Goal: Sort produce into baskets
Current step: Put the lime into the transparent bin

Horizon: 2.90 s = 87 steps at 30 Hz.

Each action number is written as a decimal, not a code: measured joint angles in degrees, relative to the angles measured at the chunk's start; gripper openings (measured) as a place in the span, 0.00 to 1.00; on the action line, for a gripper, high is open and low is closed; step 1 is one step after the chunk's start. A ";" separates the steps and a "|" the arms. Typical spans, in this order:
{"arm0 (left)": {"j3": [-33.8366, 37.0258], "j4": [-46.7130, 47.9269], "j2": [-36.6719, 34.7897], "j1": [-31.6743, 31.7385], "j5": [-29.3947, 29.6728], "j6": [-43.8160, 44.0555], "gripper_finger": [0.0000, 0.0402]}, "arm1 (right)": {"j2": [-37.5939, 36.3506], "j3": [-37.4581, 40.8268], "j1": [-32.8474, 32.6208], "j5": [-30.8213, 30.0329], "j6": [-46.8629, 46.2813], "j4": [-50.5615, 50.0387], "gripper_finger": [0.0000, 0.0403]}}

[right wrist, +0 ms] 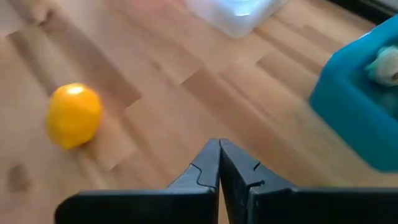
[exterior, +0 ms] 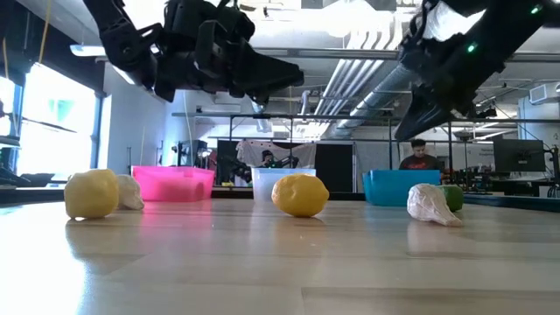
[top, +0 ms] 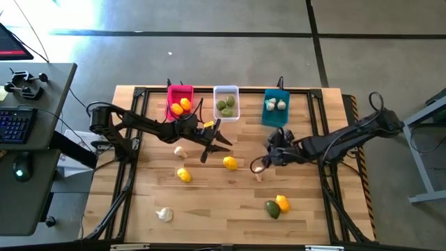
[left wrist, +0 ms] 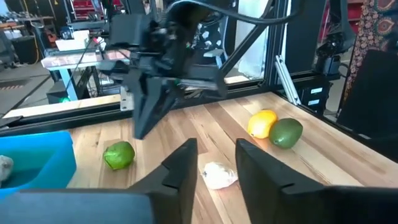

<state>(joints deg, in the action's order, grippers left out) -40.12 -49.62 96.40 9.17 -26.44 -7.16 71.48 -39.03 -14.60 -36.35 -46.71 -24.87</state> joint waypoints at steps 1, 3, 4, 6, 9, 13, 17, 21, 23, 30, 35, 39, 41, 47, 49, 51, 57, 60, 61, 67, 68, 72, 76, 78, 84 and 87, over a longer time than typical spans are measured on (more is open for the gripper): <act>0.00 -0.27 0.19 0.00 0.01 -0.05 0.21 | 0.00 -0.55 -0.95 0.27 -1.12 -0.87 0.00; 0.00 -0.18 0.38 0.00 0.02 -0.27 0.17 | 0.00 -1.64 -2.75 0.90 -3.51 -3.17 0.00; 0.00 -0.07 0.39 0.00 0.02 -0.31 0.15 | 0.00 -2.17 -3.62 1.33 -4.85 -4.38 0.00; 0.00 -0.11 0.38 0.00 0.00 -0.48 0.11 | 0.00 -3.10 -5.16 3.40 -7.26 -6.43 0.00; 0.00 -0.13 0.37 0.00 0.02 -0.53 0.06 | 0.00 -3.86 -6.90 9.81 -8.98 -6.75 0.00; 0.00 -0.11 0.37 0.00 0.01 -0.55 0.01 | 0.65 -5.12 -9.49 16.18 -13.54 -6.85 0.00; 0.00 -0.08 0.37 0.00 0.02 -0.55 0.01 | 3.20 -8.12 -12.56 21.01 -18.18 -7.94 0.01; 0.00 -0.05 0.37 0.00 0.02 -0.53 0.01 | 8.08 -13.07 -15.75 23.59 -21.71 -9.60 0.07; 0.00 -0.03 0.37 0.00 0.02 -0.50 0.01 | 11.19 -16.12 -17.06 25.82 -23.74 -11.31 0.14; 0.00 0.00 0.37 -0.05 0.02 -0.10 0.01 | 23.16 -28.60 -20.36 31.04 -28.41 -22.92 0.45; 0.00 0.30 0.37 -0.30 0.02 0.04 0.01 | 30.58 -36.22 -21.23 33.43 -28.35 -30.85 0.62; 0.00 0.43 0.37 -0.70 0.02 0.04 0.01 | 34.92 -39.40 -21.21 35.96 -27.80 -33.62 0.67; 0.00 0.43 0.37 -1.00 0.02 0.04 0.01 | 36.27 -40.18 -21.19 36.44 -27.79 -34.18 0.68; -0.02 0.45 0.35 -1.75 0.02 0.76 0.01 | 37.76 -40.60 -21.21 36.99 -27.35 -34.47 0.68; -0.02 0.48 0.35 -1.91 0.04 0.95 0.01 | 38.06 -40.60 -21.19 37.01 -27.35 -34.47 0.68; -0.02 0.50 0.35 -2.13 0.04 1.07 0.01 | 38.39 -40.60 -21.19 37.06 -27.38 -34.45 0.68; -0.02 0.50 0.35 -2.51 0.04 1.09 0.01 | 38.47 -39.59 -21.33 38.48 -27.73 -33.98 0.68; -0.04 0.54 0.35 -2.54 0.04 1.11 0.01 | 38.47 -38.50 -21.50 39.21 -27.73 -33.21 0.68; -0.03 0.54 0.35 -2.54 0.04 1.11 0.01 | 38.47 -38.18 -21.58 39.25 -27.72 -33.04 0.68; -0.04 0.56 0.35 -2.54 0.04 1.17 0.01 | 38.47 -38.02 -21.58 39.37 -27.31 -32.58 0.65; -0.04 0.57 0.35 -2.54 0.04 1.40 0.01 | 38.47 -38.02 -21.69 39.37 -26.95 -32.41 0.64; -0.04 0.59 0.35 -2.54 0.06 1.57 0.01 | 38.82 -38.02 -21.80 39.37 -26.57 -31.59 0.55; -0.04 0.36 0.35 -2.54 0.04 3.05 0.01 | 39.34 -38.03 -21.79 39.62 -26.34 -31.15 0.44; -0.04 0.07 0.35 -2.54 0.04 3.98 0.01 | 39.43 -38.05 -21.80 39.63 -26.31 -31.17 0.39; -0.04 0.00 0.34 -2.71 0.04 4.11 0.01 | 39.60 -38.59 -21.82 38.67 -23.74 -31.49 0.33; -0.02 0.02 0.35 -2.91 0.04 3.64 0.00 | 39.82 -40.26 -21.74 37.79 -22.10 -32.10 0.33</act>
<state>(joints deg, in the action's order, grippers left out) -40.14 -49.61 96.75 6.26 -26.39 -3.52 111.31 -79.29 -36.34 1.45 -68.81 -56.97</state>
